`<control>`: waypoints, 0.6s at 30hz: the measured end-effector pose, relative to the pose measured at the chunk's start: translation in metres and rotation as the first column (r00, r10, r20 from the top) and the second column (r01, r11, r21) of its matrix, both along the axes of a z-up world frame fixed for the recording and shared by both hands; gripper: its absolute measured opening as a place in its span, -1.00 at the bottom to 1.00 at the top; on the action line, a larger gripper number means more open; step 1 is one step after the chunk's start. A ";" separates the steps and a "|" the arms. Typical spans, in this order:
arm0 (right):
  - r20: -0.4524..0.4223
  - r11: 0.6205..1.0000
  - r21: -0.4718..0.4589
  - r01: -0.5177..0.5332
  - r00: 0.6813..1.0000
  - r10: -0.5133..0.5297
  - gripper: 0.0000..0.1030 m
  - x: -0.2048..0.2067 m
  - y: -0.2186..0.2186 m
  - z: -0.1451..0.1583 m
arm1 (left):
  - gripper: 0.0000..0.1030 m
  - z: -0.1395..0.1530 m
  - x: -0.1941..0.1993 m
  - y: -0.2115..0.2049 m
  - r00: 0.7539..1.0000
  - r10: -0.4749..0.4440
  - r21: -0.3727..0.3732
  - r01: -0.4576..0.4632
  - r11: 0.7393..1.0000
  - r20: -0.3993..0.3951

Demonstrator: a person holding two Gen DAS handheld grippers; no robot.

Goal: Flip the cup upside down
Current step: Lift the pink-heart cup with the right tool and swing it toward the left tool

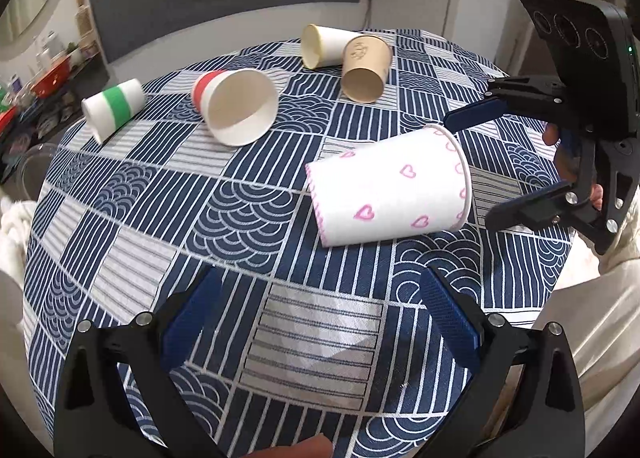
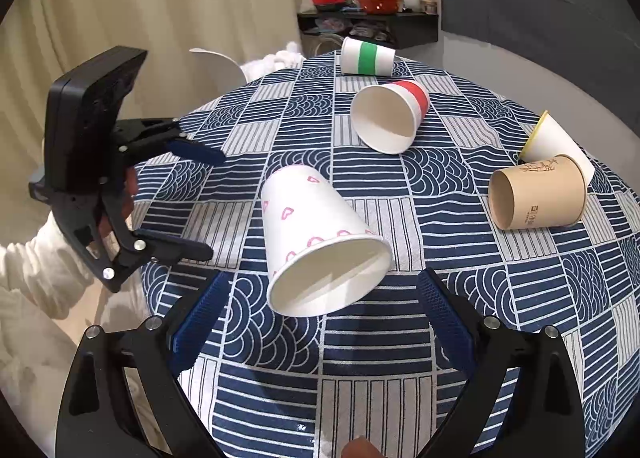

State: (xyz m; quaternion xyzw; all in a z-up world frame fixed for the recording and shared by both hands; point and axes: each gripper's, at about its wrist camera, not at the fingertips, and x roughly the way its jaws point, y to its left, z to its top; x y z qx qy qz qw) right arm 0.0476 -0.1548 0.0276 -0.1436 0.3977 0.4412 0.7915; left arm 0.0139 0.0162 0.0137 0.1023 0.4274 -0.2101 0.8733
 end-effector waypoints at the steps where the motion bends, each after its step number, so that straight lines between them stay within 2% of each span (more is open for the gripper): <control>1: -0.005 1.000 -0.002 -0.006 1.000 0.006 0.76 -0.001 0.000 -0.001 | 0.88 0.000 0.002 -0.001 1.000 -0.016 -0.001 0.016 1.000 -0.001; 6: -0.002 1.000 -0.013 -0.028 1.000 0.028 0.76 -0.009 -0.002 -0.005 | 0.88 -0.002 0.016 -0.002 0.992 -0.127 -0.023 0.126 0.992 -0.026; 10: -0.006 0.999 -0.015 -0.044 0.999 0.044 0.76 -0.015 -0.005 -0.008 | 0.88 -0.006 0.027 -0.003 0.973 -0.226 -0.028 0.225 0.974 -0.045; 18: -0.026 0.998 -0.037 -0.050 0.998 0.049 0.76 -0.020 -0.017 -0.023 | 0.89 -0.003 0.039 -0.001 0.928 -0.373 -0.007 0.373 0.928 0.003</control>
